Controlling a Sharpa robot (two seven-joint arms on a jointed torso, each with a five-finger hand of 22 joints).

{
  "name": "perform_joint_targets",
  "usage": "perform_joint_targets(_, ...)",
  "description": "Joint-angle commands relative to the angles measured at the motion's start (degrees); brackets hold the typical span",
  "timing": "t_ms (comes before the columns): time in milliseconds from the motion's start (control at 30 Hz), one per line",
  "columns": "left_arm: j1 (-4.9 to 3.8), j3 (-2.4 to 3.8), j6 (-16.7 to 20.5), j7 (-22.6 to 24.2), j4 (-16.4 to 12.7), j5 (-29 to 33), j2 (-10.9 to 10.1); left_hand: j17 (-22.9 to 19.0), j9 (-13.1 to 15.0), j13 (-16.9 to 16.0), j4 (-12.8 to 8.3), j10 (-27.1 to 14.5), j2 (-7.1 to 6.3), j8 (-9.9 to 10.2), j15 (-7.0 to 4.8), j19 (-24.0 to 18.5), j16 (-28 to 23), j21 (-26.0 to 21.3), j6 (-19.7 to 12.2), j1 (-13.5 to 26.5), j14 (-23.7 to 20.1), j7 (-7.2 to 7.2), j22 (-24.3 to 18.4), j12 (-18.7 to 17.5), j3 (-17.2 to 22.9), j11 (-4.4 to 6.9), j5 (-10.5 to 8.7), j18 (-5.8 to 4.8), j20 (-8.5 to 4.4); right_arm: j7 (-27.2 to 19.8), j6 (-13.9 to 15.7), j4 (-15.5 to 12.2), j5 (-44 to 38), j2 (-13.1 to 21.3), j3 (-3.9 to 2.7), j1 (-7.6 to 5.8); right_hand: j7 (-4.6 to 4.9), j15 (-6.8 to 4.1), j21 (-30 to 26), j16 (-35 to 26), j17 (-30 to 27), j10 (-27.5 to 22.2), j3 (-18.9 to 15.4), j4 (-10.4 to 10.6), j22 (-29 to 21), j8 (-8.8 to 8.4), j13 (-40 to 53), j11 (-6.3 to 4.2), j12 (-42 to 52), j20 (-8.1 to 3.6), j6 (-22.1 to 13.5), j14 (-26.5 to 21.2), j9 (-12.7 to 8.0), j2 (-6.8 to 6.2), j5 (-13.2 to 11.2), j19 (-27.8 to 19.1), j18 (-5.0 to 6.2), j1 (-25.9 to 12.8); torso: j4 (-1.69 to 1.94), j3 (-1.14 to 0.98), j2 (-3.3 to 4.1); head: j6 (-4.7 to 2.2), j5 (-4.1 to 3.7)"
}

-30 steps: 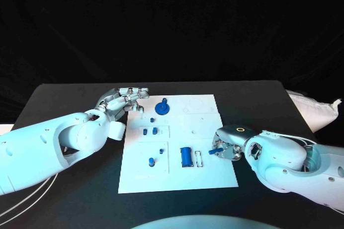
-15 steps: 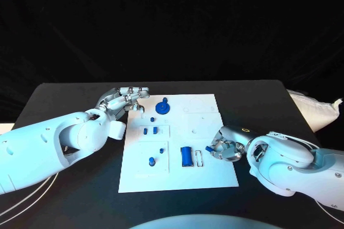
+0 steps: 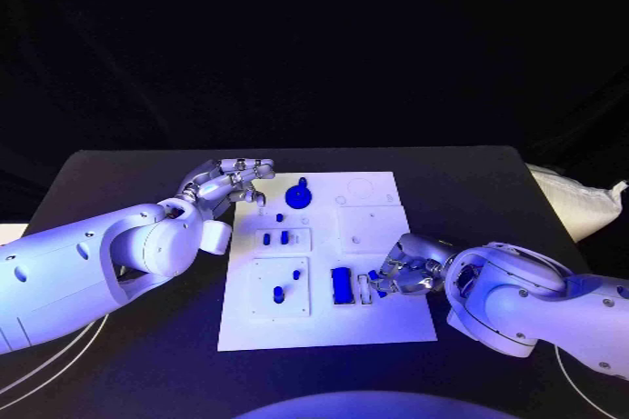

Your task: Assemble the parts on the task board

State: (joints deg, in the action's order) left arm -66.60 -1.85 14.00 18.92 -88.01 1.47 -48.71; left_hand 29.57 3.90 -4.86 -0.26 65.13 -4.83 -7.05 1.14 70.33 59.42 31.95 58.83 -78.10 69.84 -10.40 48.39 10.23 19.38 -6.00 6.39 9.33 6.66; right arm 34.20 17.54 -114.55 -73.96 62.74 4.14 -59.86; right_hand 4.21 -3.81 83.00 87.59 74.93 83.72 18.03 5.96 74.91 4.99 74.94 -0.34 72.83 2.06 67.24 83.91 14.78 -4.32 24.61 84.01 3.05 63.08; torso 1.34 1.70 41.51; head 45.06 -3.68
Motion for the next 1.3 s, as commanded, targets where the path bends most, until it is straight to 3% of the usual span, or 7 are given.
perform_joint_targets(33,0.01,0.04,-0.9,0.3,-0.2,-0.1,0.1,-0.1,0.0,0.1,0.0,-0.4,-0.03,-0.2,-0.07,0.4,0.4,-0.4,-0.3,-0.7,-0.3,0.11,-0.1,0.4,-0.3,0.03,0.28,1.1,0.06,0.5,-1.4,0.3,2.5,-0.8,0.0,0.05,-0.14,-0.5,0.3,0.2,11.3,0.8,-0.3,0.2,3.5,-0.01,5.0,-0.13,0.6,-0.29,0.4,5.3,0.1,-0.03,-0.3,1.8,-0.49,-0.4,0.02,0.02,0.01,0.08,0.07)
perform_joint_targets(733,0.01,0.04,-1.1,0.1,-0.3,-0.1,-0.1,-0.3,0.0,0.1,-0.2,-0.5,0.18,-0.3,-0.09,0.5,0.4,-0.4,-0.4,-1.1,-0.4,0.11,-0.1,0.5,-0.2,0.04,0.33,1.11,0.05,0.5,-2.5,1.2,2.4,-2.7,0.01,0.21,-0.24,-0.6,0.3,0.2,11.2,0.9,-0.7,0.4,3.5,0.09,5.2,-0.22,0.9,-0.4,0.6,5.3,0.2,-0.02,-0.6,1.8,-0.49,-0.7,-0.04,-0.04,0.01,0.16,0.35)
perform_joint_targets(1000,0.01,0.04,-1.1,0.0,-0.3,-0.1,-0.1,-0.3,0.0,0.1,-0.2,-0.5,0.18,-0.3,-0.09,0.5,0.4,-0.4,-0.4,-1.1,-0.4,0.11,-0.1,0.5,-0.2,0.04,0.33,1.11,0.05,0.5,-3.4,1.3,2.1,-3.0,0.01,0.23,-0.29,-0.64,0.3,0.1,11.2,1.0,-4.1,2.8,3.5,0.13,5.4,-0.24,0.8,-0.52,0.9,5.3,0.3,-0.29,-1.4,1.8,-0.51,-3.8,-0.04,-0.05,0.02,0.26,0.39)
perform_joint_targets(1300,0.01,0.04,-1.1,0.0,-0.3,-0.1,-0.1,-0.3,0.0,0.1,-0.2,-0.5,0.18,-0.3,-0.09,0.5,0.4,-0.4,-0.4,-1.1,-0.4,0.11,-0.1,0.5,-0.2,0.04,0.33,1.11,0.05,0.4,-3.9,1.2,1.6,-3.1,0.01,0.26,-0.57,-0.84,0.4,0.2,11.3,1.1,-7.1,4.7,3.7,0.27,5.6,-0.47,0.7,-0.68,1.3,5.4,0.5,0.74,-1.3,1.9,-0.53,-4.7,-0.04,-0.01,0.0,0.35,0.4)
